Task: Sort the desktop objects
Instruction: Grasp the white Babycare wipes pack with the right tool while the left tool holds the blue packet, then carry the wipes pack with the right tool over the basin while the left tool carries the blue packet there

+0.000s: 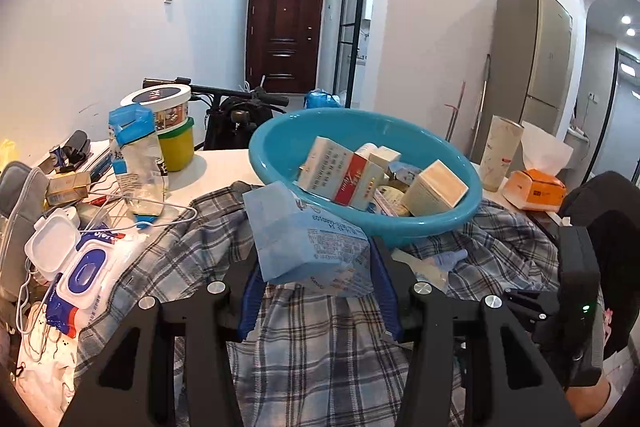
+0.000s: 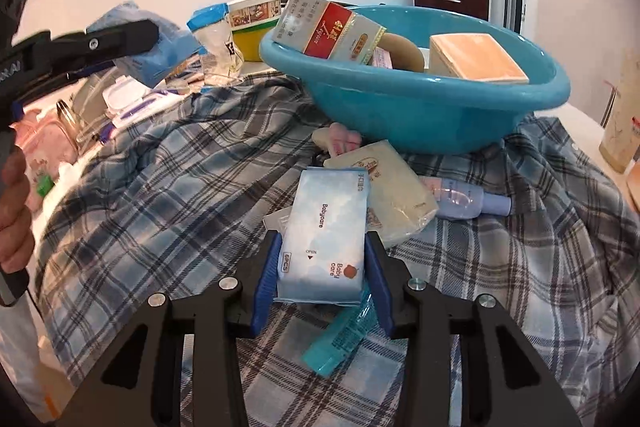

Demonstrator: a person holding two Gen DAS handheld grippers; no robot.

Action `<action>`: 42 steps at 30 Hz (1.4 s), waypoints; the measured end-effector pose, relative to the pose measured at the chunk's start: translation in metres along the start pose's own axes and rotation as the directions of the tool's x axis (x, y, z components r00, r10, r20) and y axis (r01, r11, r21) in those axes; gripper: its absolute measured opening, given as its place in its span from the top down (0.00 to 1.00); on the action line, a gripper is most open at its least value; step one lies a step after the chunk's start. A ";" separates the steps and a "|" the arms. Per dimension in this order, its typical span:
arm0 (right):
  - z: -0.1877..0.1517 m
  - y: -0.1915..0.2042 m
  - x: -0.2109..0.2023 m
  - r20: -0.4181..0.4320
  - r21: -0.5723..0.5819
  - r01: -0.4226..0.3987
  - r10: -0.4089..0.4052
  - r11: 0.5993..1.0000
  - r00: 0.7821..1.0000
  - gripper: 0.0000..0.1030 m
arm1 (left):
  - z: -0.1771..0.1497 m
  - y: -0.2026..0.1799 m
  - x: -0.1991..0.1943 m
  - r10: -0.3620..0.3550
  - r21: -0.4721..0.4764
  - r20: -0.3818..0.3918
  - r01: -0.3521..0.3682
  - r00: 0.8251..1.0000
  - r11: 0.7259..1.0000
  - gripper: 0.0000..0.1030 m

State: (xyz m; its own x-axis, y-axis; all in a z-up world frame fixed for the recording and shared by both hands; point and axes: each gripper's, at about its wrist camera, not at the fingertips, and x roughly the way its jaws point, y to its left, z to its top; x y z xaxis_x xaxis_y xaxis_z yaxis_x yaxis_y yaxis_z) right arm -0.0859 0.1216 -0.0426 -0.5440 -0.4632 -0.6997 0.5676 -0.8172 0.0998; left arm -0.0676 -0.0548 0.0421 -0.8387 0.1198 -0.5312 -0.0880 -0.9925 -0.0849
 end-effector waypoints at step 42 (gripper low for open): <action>0.203 -0.078 -0.077 0.435 0.043 0.023 -0.039 0.999 0.900 0.63 | 0.170 -0.012 0.075 -0.012 0.022 0.146 0.009 0.989 1.000 0.51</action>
State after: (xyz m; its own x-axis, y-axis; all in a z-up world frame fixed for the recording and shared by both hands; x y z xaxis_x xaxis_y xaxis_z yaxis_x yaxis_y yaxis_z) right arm -0.2136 0.1513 0.1471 -0.7803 -0.5340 -0.3254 0.5282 -0.8414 0.1142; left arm -0.2213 -0.0379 0.1467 -0.9069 0.1272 -0.4017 -0.1075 -0.9916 -0.0713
